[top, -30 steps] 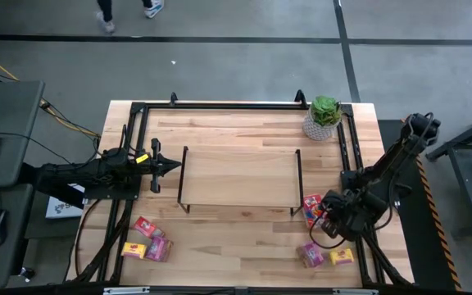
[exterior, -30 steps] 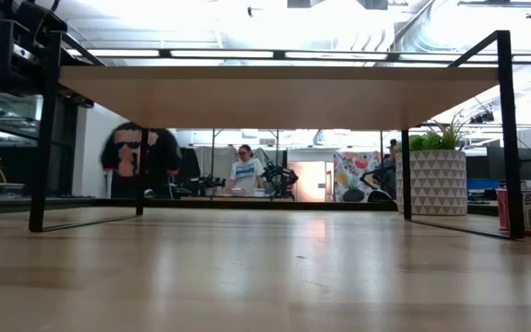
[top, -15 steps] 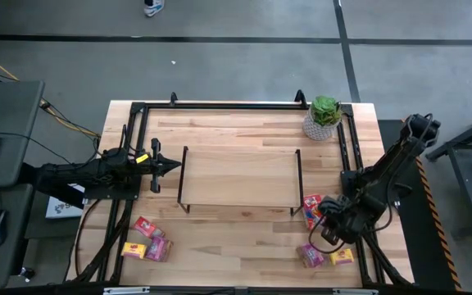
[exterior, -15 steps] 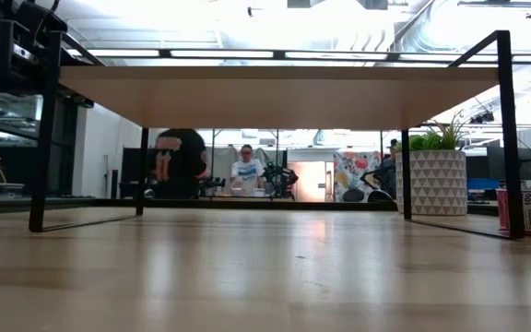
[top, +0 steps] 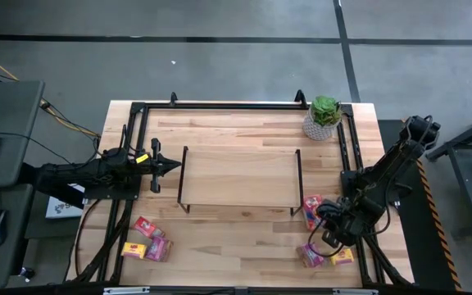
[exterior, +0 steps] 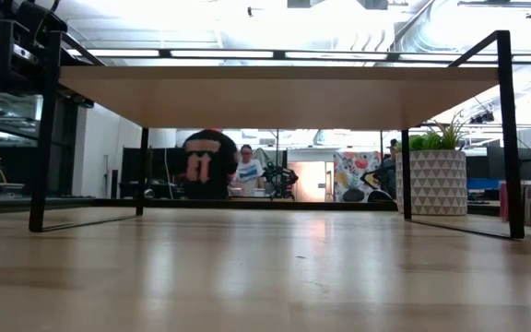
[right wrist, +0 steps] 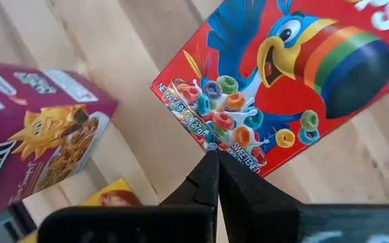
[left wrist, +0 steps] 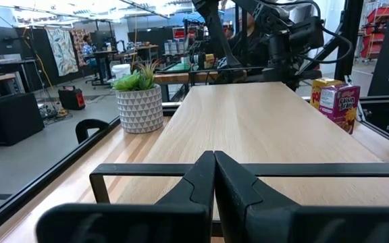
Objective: Stack cereal on shelf
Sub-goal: Put the right red cereal box on the shelf
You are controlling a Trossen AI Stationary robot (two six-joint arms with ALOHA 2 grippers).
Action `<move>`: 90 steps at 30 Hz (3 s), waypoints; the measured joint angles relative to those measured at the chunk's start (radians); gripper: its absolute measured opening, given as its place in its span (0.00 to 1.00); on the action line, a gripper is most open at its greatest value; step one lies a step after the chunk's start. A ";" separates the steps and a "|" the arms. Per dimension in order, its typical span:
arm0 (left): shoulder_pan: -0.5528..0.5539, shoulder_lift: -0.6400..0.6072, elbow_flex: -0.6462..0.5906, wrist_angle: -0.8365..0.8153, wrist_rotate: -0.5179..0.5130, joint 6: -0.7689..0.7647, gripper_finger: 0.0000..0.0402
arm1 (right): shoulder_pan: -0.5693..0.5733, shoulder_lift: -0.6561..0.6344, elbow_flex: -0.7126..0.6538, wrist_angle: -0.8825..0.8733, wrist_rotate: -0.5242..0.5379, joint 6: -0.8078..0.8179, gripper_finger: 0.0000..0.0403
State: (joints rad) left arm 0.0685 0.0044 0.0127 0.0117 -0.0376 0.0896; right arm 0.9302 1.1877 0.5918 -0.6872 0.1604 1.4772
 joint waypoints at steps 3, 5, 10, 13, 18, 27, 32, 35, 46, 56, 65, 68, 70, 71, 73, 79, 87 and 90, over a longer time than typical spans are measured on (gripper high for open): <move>0.000 0.000 0.000 0.000 0.000 0.000 0.01 | 0.000 0.002 -0.001 0.009 -0.027 -0.002 0.00; 0.000 0.000 0.000 0.000 0.000 0.000 0.01 | 0.000 0.002 -0.003 0.000 -0.044 -0.002 0.00; 0.000 0.000 0.000 0.000 0.000 0.000 0.01 | 0.000 0.004 -0.005 -0.011 -0.066 -0.002 0.00; 0.000 0.000 0.000 0.000 0.000 0.000 0.01 | 0.000 0.004 -0.005 -0.016 -0.065 -0.002 0.00; 0.000 0.000 0.000 0.000 0.000 0.000 0.01 | 0.000 0.003 -0.005 -0.013 -0.060 -0.018 0.00; 0.000 0.000 0.000 0.000 0.000 0.000 0.01 | 0.000 0.003 -0.004 -0.033 -0.031 -0.016 0.00; 0.000 0.000 0.000 0.000 0.000 0.000 0.01 | 0.000 0.013 -0.004 -0.059 -0.031 0.006 0.00; 0.000 0.000 0.000 0.000 0.000 0.000 0.01 | 0.000 0.033 -0.004 -0.057 -0.031 0.006 0.00; 0.000 0.000 0.000 0.000 0.000 0.000 0.01 | 0.000 0.107 -0.003 -0.057 0.000 0.003 0.00; 0.000 0.000 0.000 0.000 0.000 0.000 0.01 | 0.000 0.149 -0.003 -0.057 0.008 -0.012 0.00; 0.000 0.000 0.000 0.000 0.000 0.000 0.01 | 0.000 0.143 -0.002 -0.069 -0.029 -0.020 0.00; 0.000 0.000 0.000 0.000 0.000 0.000 0.01 | 0.000 0.132 -0.002 -0.091 -0.049 -0.021 0.00; 0.000 0.000 0.000 0.000 0.000 0.000 0.01 | 0.000 0.122 -0.002 -0.106 -0.048 -0.020 0.00; 0.000 0.000 0.000 0.000 0.000 0.000 0.01 | 0.000 0.116 -0.002 -0.111 -0.042 -0.020 0.00; 0.000 0.000 0.000 0.000 0.000 0.000 0.01 | 0.000 0.109 -0.002 -0.110 -0.021 -0.021 0.00; 0.000 0.000 0.000 0.000 0.000 0.000 0.01 | 0.000 0.108 -0.002 -0.106 0.040 -0.020 0.00; 0.000 0.000 0.000 0.000 0.000 0.000 0.01 | 0.000 0.108 -0.002 -0.101 0.129 -0.024 0.00; 0.000 0.000 0.000 0.000 0.000 0.000 0.01 | 0.000 0.108 -0.002 -0.101 0.129 -0.024 0.00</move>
State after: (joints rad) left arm 0.0685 0.0046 0.0128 0.0120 -0.0376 0.0895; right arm 0.9298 1.2957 0.5896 -0.7883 0.2893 1.4532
